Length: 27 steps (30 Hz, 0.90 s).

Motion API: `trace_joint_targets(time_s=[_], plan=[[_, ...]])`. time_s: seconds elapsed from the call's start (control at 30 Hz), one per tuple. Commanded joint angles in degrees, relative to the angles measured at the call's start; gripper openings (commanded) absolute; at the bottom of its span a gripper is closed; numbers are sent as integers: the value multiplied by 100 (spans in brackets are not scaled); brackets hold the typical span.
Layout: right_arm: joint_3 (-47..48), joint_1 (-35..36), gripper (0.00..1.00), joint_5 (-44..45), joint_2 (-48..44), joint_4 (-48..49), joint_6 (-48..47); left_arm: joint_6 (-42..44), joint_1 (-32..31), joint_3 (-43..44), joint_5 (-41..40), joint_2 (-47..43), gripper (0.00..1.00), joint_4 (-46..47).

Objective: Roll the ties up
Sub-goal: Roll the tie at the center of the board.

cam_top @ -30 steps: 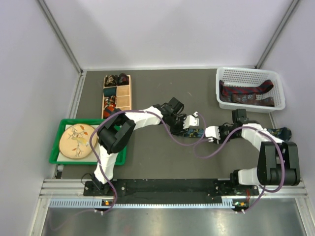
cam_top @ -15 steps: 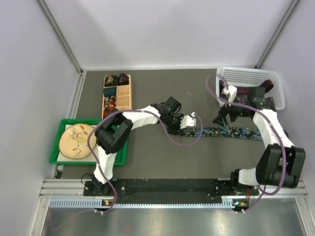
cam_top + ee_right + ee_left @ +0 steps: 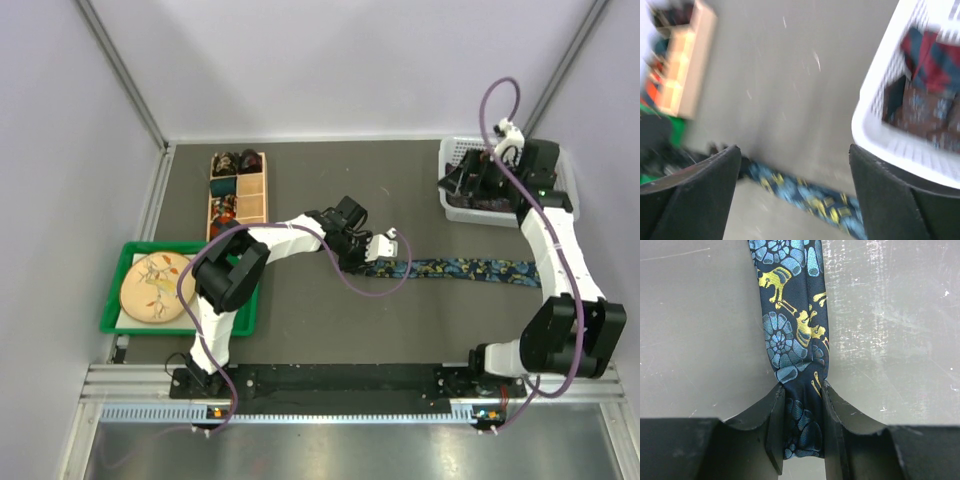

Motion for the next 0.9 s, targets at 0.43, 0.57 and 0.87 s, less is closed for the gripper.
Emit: trace_joint_targets(time_s=[0.43,0.57,0.87], plan=[[-1694,1121,44,-2452,1753,1881,2499,74,95,-198,-590,212,8,-710],[-1906,1482,23,-2329,2228,2717,3036,74,94,-172,-590,248,8,-728],[-2064,2010,28,-1872,2413,2858,2712,48,95,-93,-573,300,8,-781]])
